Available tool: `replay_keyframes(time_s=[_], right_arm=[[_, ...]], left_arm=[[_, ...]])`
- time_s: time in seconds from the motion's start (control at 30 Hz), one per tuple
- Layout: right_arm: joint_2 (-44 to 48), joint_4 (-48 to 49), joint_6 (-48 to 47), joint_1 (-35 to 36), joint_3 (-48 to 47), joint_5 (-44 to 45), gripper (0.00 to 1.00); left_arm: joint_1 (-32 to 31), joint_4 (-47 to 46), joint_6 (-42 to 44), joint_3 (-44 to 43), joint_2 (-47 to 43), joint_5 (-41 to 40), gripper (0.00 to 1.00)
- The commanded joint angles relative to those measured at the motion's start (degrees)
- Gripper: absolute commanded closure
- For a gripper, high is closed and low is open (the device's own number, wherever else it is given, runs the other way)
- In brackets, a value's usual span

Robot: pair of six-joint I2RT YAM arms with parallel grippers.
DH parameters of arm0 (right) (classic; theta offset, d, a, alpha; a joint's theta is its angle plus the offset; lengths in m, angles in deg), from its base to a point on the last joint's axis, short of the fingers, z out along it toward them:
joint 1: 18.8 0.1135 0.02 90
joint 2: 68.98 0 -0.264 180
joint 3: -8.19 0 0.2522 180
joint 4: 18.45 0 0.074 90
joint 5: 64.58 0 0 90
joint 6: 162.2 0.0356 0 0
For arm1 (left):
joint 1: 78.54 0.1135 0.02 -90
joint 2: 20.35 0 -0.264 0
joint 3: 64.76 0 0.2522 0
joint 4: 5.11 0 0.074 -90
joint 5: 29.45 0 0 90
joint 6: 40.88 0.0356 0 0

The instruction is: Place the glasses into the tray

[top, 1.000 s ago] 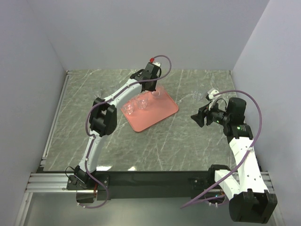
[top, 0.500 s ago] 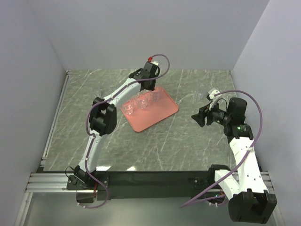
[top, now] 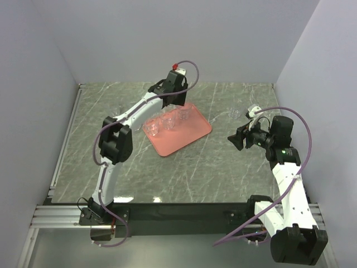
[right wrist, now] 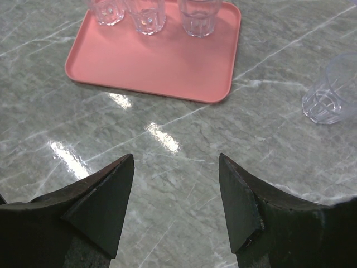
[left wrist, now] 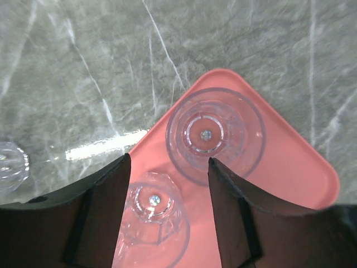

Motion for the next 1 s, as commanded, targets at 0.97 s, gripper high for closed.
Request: replay_keyframes(time_s=[0.97], right_arm=[[-18.28, -2.75, -0.95, 1.73, -12.87, 12.30, 0.31]], left_arm=[[13.66, -20.34, -0.32, 73.48, -75.52, -5.40, 0.07]])
